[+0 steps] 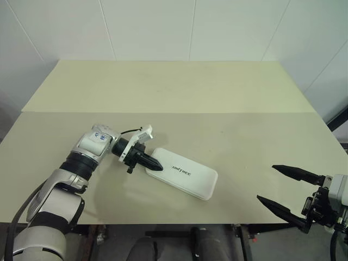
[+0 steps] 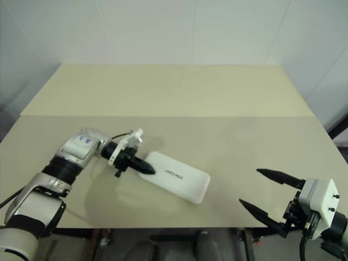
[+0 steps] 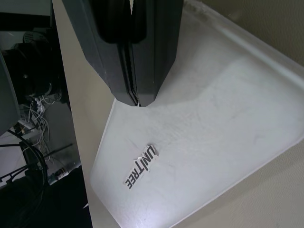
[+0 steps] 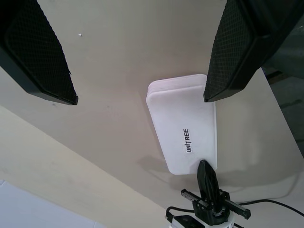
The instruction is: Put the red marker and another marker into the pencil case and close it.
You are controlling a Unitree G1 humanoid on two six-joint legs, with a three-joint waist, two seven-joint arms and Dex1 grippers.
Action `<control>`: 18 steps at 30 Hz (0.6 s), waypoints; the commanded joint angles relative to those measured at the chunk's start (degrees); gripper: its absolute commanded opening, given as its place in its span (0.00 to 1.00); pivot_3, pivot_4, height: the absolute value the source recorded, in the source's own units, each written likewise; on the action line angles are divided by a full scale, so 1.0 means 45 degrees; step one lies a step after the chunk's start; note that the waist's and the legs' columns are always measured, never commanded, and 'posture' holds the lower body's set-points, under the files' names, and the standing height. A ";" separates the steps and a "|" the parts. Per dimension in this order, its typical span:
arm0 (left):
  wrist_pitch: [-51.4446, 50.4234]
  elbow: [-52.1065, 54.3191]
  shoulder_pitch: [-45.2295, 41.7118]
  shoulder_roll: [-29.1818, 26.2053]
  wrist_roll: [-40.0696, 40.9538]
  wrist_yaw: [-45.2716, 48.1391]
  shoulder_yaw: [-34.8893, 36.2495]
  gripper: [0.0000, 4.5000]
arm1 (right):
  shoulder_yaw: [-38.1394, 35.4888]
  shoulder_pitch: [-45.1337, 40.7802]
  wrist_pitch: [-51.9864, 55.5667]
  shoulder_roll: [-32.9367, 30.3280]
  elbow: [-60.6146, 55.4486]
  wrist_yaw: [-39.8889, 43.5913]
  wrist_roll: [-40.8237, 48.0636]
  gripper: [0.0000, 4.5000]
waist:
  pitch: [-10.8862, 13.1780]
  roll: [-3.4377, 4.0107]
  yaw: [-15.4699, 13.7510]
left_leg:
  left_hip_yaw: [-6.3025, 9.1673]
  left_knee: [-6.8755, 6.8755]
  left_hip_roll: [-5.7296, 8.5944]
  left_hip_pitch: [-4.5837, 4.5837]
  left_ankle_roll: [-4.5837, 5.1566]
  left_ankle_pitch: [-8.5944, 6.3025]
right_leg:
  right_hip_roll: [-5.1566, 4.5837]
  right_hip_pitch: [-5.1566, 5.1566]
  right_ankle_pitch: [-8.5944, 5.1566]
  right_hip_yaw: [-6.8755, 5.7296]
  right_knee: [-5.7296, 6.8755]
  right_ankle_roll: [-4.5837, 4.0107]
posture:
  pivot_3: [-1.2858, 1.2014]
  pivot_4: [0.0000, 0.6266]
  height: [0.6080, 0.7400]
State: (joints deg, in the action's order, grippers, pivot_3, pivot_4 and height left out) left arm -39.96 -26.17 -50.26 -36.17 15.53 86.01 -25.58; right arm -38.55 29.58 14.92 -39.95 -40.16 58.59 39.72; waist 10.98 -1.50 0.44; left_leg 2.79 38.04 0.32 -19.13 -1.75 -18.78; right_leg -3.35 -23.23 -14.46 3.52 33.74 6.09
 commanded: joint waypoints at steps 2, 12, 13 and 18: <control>-0.0250 0.0044 0.0337 0.0072 -0.0353 0.0102 -0.0122 0.01 | -0.0249 -0.0288 -0.0162 -0.0244 0.0113 0.0032 0.0207 1.00 | -0.0001 0.0002 -0.0001 | 0.0001 -0.0003 0.0000 -0.0004 0.0001 -0.0004 | 0.0000 -0.0003 -0.0005 0.0000 0.0002 0.0001 | 0.52 0.24 1.00; 0.0142 0.1604 0.0361 0.0462 0.0889 -0.0520 0.2222 0.01 | 0.0280 -0.1373 -0.0036 -0.0767 0.0865 0.0124 0.0057 1.00 | 0.0024 -0.0040 -0.0052 | 0.0020 0.0002 0.0001 -0.0021 0.0004 -0.0007 | -0.0002 -0.0080 0.0012 -0.0007 0.0023 0.0044 | 0.52 0.24 1.00; 0.0276 0.1802 0.0472 0.0437 0.0978 -0.0450 0.2380 0.01 | 0.0368 -0.1459 -0.0034 -0.0799 0.0910 0.0134 0.0033 1.00 | 0.0027 -0.0045 -0.0049 | 0.0024 0.0002 0.0000 -0.0025 0.0004 -0.0007 | -0.0002 -0.0083 0.0013 -0.0012 0.0024 0.0046 | 0.52 0.24 1.00; -0.0094 0.2074 0.0530 0.0890 0.1388 -0.1810 0.3638 0.01 | 0.0809 -0.1996 -0.0032 -0.0981 0.1313 0.0172 -0.0090 1.00 | 0.0029 -0.0044 -0.0055 | 0.0026 -0.0003 0.0003 -0.0025 0.0003 -0.0014 | -0.0008 -0.0084 0.0028 -0.0017 0.0025 0.0075 | 0.52 0.24 1.00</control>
State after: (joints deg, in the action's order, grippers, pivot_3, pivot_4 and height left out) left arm -39.42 -18.61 -47.87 -32.26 20.27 79.56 -11.29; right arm -34.58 20.93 15.12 -43.73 -34.46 58.97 39.14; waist 11.11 -1.70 0.19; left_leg 2.90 38.03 0.34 -19.24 -1.74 -18.84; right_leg -3.39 -23.61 -14.12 3.45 33.84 6.81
